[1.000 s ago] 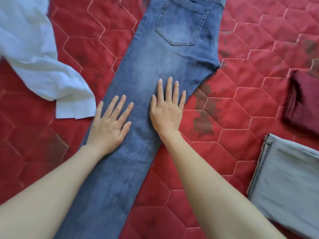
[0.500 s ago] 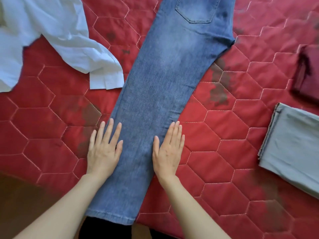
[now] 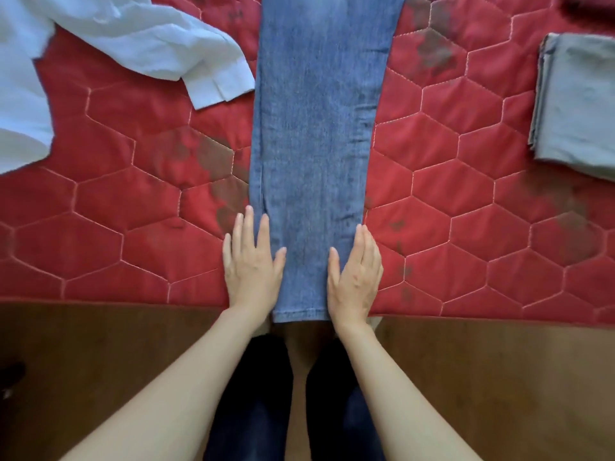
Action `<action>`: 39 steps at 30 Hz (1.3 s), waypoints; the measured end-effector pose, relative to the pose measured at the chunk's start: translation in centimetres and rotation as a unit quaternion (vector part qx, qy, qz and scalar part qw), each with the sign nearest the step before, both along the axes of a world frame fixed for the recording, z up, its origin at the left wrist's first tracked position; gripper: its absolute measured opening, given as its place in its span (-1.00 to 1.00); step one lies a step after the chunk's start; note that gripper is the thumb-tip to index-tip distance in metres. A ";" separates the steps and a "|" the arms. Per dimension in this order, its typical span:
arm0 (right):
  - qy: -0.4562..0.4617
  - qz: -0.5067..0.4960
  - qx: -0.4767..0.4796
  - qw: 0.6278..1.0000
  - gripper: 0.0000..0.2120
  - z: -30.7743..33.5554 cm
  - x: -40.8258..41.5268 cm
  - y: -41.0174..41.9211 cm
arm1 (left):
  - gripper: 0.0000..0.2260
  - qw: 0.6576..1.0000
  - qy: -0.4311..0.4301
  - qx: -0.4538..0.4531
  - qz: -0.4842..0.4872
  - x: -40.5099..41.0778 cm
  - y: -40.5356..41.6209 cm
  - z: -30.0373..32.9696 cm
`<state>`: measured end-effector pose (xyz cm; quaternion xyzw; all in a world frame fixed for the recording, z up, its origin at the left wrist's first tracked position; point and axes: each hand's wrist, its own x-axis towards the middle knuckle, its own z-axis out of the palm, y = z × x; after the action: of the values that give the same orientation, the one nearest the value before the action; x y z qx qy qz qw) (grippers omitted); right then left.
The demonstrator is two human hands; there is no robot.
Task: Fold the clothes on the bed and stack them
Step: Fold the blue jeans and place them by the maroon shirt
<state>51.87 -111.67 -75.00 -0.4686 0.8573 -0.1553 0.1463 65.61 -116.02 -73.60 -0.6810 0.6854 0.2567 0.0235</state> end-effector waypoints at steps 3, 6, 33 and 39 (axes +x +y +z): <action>-0.059 -0.050 -0.005 0.997 -0.50 1.3 0.5 1.9 | -0.52 0.999 0.037 0.007 0.037 -0.1 1.5 0.8; -0.151 -0.118 0.023 0.981 -0.58 2.0 0.5 3.0 | -0.71 0.993 0.073 0.016 0.091 -0.3 2.8 1.6; -0.138 -0.100 -0.059 0.984 -0.81 6.4 2.9 2.8 | -0.97 0.915 0.293 0.066 0.270 3.1 3.2 5.7; -0.181 -0.142 0.081 0.970 -0.83 6.6 2.7 4.2 | -0.89 0.926 0.250 0.055 0.278 4.4 4.9 6.4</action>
<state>54.57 -107.45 -68.41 -0.2925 0.8840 -0.1869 0.3132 69.99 -111.12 -67.19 -0.7556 0.4367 0.4523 -0.1839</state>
